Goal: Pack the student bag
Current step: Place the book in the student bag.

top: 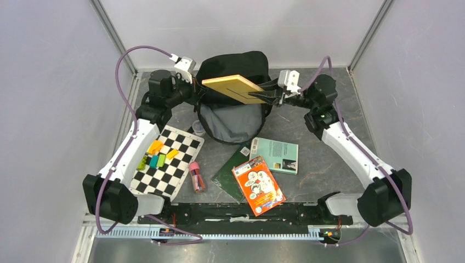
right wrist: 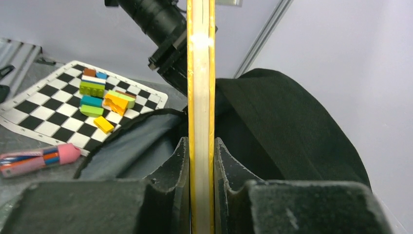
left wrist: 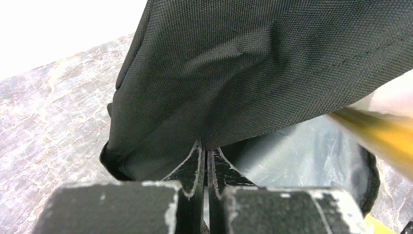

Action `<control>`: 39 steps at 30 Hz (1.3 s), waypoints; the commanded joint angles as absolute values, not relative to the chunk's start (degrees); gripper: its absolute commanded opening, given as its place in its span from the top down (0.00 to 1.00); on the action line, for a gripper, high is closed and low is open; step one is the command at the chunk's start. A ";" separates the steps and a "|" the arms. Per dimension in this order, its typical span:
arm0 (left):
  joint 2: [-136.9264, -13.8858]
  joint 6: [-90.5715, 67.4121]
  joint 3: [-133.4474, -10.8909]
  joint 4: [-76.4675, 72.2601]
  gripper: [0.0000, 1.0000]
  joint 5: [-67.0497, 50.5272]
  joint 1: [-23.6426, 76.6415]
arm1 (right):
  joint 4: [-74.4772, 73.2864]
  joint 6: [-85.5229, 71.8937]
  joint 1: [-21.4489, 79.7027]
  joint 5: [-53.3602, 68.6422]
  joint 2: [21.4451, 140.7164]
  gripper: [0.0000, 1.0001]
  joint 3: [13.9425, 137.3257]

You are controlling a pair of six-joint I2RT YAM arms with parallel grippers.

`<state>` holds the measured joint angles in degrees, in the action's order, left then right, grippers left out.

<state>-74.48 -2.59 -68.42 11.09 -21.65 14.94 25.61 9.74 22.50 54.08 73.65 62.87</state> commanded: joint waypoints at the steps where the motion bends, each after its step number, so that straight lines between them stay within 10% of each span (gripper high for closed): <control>1: -74.70 -3.08 -71.25 10.81 0.98 -24.09 14.50 | 31.63 18.96 22.68 55.35 76.10 0.98 67.05; 33: -73.57 -3.26 -69.52 8.10 0.98 -22.89 13.57 | -20.02 55.61 28.70 40.18 99.40 1.00 93.60; 39: -73.86 -3.27 -69.43 8.09 0.98 -22.77 13.57 | -13.09 53.55 30.43 32.61 102.89 0.77 93.64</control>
